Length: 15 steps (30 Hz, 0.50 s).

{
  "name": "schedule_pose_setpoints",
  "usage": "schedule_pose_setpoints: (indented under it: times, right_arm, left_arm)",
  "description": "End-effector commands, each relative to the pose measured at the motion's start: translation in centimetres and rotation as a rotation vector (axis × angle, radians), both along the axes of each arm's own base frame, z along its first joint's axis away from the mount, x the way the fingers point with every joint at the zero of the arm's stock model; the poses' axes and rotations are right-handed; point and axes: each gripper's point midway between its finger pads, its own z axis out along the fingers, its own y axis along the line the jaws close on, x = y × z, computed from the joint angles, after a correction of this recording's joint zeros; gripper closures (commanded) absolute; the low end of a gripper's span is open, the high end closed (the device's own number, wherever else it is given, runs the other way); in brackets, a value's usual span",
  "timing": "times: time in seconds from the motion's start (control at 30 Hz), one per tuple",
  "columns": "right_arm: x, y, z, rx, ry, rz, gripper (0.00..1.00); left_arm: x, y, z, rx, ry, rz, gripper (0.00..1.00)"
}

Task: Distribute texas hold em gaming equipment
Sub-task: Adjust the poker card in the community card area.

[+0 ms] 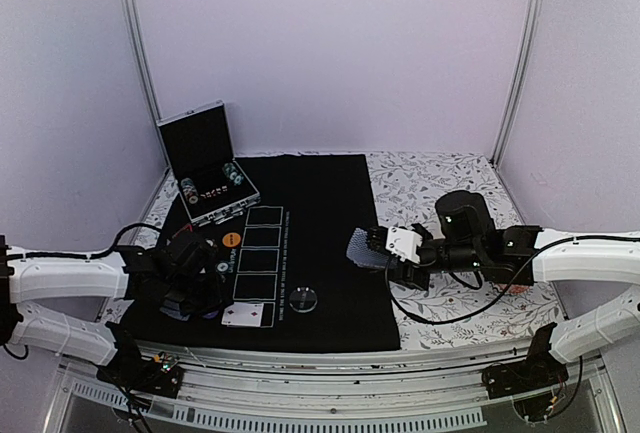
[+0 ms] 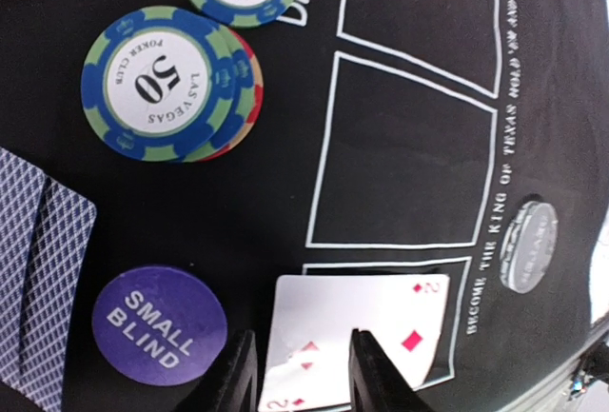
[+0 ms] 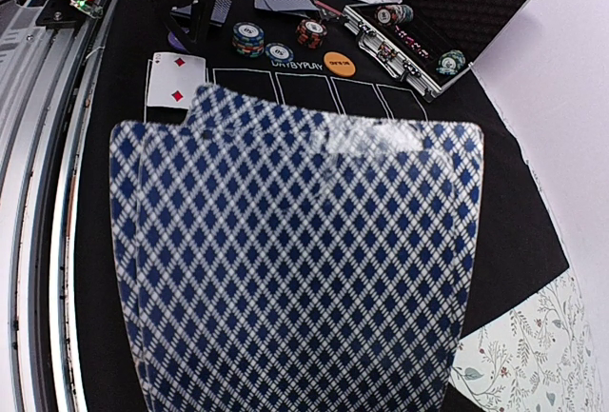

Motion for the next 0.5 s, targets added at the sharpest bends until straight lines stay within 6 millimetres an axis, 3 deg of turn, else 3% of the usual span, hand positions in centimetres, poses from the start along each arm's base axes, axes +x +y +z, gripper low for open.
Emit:
schedule_pose_setpoints:
  times: [0.0,0.47]
  right_arm:
    - [0.1,0.0,0.8,0.028,-0.003,-0.007,0.49]
    - [0.1,-0.1,0.8,0.029,-0.004,-0.008,0.49]
  left_arm:
    - [-0.3,0.4,-1.2,0.027,0.032,-0.032,0.65]
    - [-1.6,-1.0,-2.6,-0.037,0.108,-0.071,0.68]
